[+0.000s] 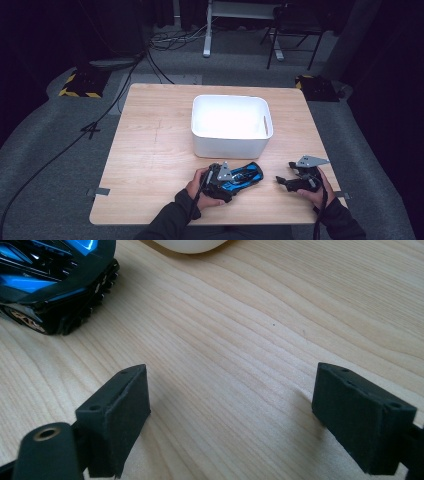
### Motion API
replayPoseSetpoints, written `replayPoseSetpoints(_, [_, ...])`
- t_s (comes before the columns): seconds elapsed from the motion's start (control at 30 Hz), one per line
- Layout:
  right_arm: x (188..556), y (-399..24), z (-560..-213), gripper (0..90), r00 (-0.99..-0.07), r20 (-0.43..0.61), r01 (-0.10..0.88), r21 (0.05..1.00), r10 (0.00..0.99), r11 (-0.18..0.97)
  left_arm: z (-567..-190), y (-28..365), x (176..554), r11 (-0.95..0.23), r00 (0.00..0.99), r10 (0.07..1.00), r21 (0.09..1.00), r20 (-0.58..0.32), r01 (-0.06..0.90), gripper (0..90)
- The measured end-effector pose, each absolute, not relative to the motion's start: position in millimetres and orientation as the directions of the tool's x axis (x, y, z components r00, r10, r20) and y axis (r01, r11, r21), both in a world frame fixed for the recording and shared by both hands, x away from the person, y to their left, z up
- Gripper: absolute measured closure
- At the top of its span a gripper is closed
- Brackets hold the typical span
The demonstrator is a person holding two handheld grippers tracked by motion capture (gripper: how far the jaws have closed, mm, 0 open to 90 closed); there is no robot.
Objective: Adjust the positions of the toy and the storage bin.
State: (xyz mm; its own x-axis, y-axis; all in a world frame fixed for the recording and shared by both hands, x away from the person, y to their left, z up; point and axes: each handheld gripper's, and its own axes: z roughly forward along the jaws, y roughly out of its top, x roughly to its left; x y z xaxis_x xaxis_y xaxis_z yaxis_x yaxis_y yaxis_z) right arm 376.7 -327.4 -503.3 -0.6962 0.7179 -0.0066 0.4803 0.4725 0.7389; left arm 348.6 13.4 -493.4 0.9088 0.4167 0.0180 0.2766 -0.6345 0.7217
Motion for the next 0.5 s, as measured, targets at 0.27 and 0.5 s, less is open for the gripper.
replayPoseSetpoints(0.27, [377,-328,-503,15.6,-0.697,-0.009,0.479,0.738,0.717,0.475,-481,19,345,-0.622,0.903,0.427,0.740,0.047,0.256,24.7])
replayPoseSetpoints(0.5, [377,-328,-503,15.6,-0.697,-0.010,0.478,0.738,0.717,0.476,-464,28,340,-0.579,0.886,0.455,0.786,0.091,0.216,24.7])
